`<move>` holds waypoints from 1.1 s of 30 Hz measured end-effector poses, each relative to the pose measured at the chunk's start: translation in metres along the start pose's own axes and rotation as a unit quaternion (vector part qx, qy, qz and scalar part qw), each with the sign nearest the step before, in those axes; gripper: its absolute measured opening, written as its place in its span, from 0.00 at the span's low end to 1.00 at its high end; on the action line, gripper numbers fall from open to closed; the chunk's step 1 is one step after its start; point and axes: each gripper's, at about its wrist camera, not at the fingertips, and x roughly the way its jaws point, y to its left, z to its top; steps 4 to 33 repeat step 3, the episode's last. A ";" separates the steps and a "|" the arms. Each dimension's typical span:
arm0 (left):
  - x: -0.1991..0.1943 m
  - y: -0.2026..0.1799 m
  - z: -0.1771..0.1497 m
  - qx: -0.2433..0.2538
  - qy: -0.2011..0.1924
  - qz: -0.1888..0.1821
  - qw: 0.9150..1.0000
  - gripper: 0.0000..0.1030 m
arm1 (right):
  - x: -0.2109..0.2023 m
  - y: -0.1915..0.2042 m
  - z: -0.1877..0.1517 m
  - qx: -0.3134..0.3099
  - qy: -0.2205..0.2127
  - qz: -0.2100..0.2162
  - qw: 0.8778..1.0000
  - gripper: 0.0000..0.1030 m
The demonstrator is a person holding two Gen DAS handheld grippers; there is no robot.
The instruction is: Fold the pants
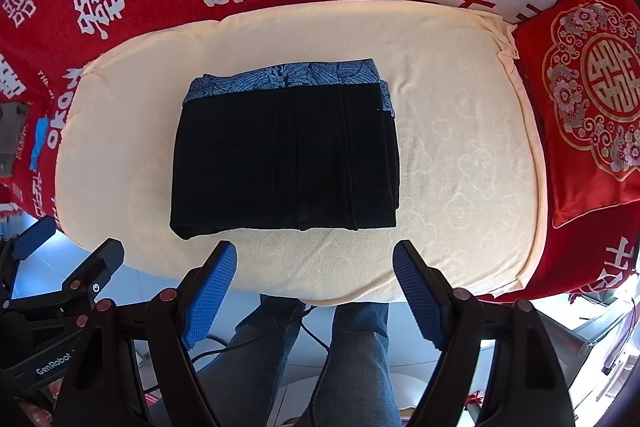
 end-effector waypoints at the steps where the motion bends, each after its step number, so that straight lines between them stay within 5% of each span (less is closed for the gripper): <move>1: 0.000 0.000 0.000 0.001 -0.001 -0.001 1.000 1.00 | 0.000 0.000 0.000 0.000 0.000 0.000 1.000 0.81; 33: -0.001 -0.002 0.000 0.005 0.000 -0.001 1.000 1.00 | 0.000 0.000 0.000 0.000 0.000 -0.001 1.000 0.81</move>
